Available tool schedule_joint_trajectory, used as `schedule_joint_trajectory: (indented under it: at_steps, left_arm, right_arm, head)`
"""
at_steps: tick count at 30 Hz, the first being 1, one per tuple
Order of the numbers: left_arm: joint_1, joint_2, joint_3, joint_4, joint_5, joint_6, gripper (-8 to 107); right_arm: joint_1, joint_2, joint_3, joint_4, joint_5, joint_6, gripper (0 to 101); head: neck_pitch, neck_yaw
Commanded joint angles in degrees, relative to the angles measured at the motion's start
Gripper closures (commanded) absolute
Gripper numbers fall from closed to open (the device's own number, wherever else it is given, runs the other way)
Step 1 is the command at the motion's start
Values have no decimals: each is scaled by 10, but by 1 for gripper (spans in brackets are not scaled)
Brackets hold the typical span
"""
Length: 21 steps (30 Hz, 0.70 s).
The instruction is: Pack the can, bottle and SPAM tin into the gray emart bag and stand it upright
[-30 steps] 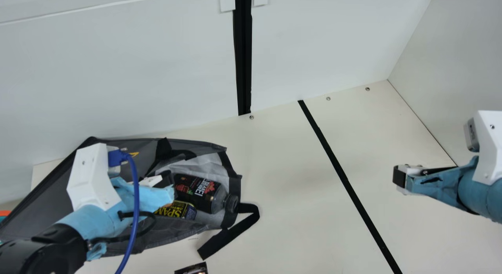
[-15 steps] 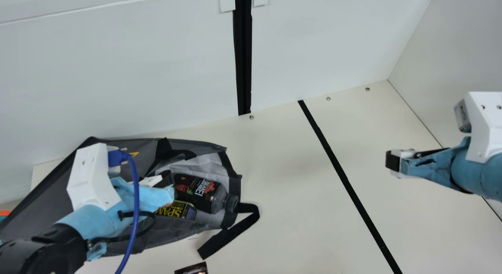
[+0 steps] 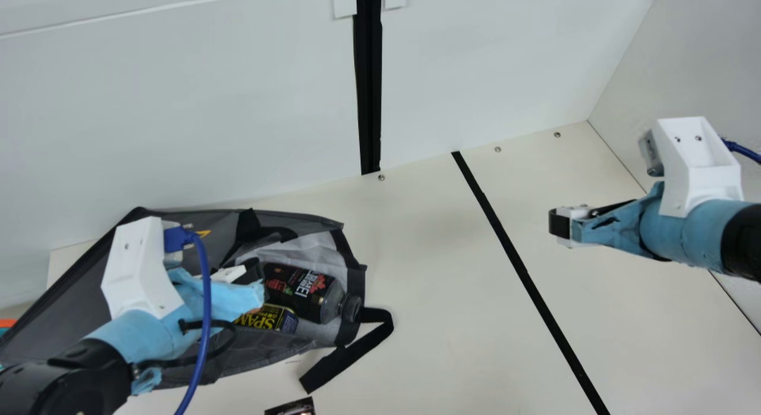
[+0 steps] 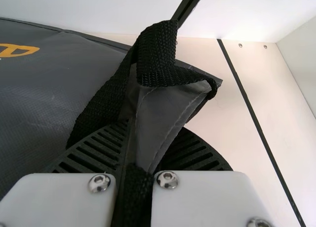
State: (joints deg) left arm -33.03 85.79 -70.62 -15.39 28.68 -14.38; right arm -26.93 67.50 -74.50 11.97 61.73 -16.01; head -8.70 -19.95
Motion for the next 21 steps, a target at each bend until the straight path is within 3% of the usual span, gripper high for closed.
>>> schedule_joint_trajectory:
  at_steps: [1, 21]
  left_arm:
    - [0, 0, 0, 0, 0, 0, 107]
    - [0, 0, 0, 0, 0, 0, 107]
  right_arm:
    - [4, 6, 0, 8, -7, -8, 6]
    - [27, 60, 32, 150, -48, -170, 6]
  head:
    - [-13, 0]
    - [-13, 0]
